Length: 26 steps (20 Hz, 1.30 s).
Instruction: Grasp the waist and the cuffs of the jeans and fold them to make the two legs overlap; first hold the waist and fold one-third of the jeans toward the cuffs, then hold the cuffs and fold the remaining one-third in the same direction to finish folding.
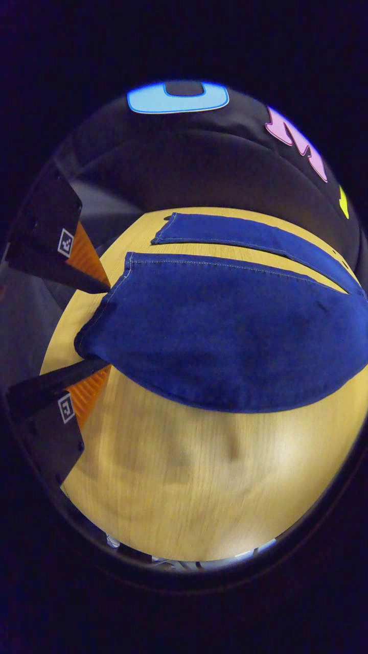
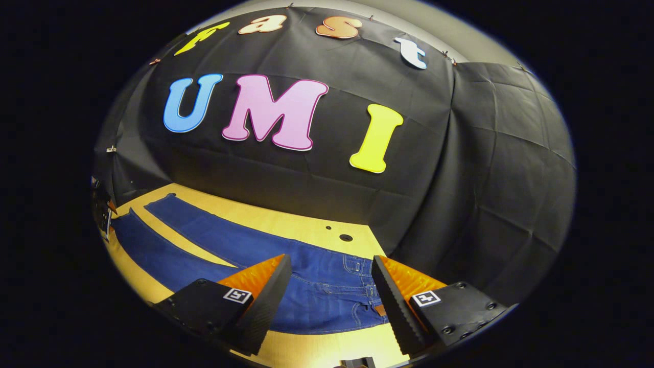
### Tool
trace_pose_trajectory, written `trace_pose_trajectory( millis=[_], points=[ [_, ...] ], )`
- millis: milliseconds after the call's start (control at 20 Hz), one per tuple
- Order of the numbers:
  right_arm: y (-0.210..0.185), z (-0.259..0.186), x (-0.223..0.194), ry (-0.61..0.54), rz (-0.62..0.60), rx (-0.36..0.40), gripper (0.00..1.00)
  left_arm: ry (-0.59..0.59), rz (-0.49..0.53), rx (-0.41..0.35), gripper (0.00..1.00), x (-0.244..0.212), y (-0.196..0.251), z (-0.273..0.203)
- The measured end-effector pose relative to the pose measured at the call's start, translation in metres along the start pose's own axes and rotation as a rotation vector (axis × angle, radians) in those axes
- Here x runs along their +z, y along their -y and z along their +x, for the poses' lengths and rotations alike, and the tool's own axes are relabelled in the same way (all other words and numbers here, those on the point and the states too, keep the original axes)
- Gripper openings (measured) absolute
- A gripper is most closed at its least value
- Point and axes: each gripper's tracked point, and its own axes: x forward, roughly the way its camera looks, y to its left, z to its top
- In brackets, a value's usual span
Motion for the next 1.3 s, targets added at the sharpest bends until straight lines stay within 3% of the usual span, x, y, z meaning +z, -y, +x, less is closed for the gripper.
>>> trace_pose_trajectory(
  millis=[250,400,500,650,800,950,1150,1300],
  points=[
    [0.030,0.021,-0.003,-0.006,-0.066,-0.053,0.97,-0.011,-0.058,-0.045,0.61,0.004,-0.001,0.010],
    [0.064,0.038,0.000,0.014,-0.194,-0.095,0.98,-0.030,-0.101,-0.072,0.27,0.005,0.004,0.014],
    [0.086,0.046,0.002,0.016,-0.243,-0.114,0.98,-0.034,-0.107,-0.061,0.17,0.007,0.002,0.015],
    [0.118,0.055,0.017,0.059,-0.284,-0.161,0.97,-0.025,-0.150,-0.080,0.11,0.010,0.002,0.015],
    [0.140,0.067,0.013,0.059,-0.391,-0.157,0.97,-0.024,-0.185,-0.116,0.06,0.012,0.004,0.015],
    [0.151,0.076,-0.004,0.030,-0.595,-0.076,0.97,-0.022,-0.190,-0.121,0.06,0.012,0.003,0.015],
    [0.136,0.072,-0.055,-0.024,-0.870,0.142,0.98,-0.030,-0.189,-0.082,0.06,0.012,0.003,0.016],
    [0.132,0.058,-0.120,-0.121,-1.070,0.315,0.97,-0.040,-0.198,-0.092,0.06,0.012,0.003,0.016]
  ],
)
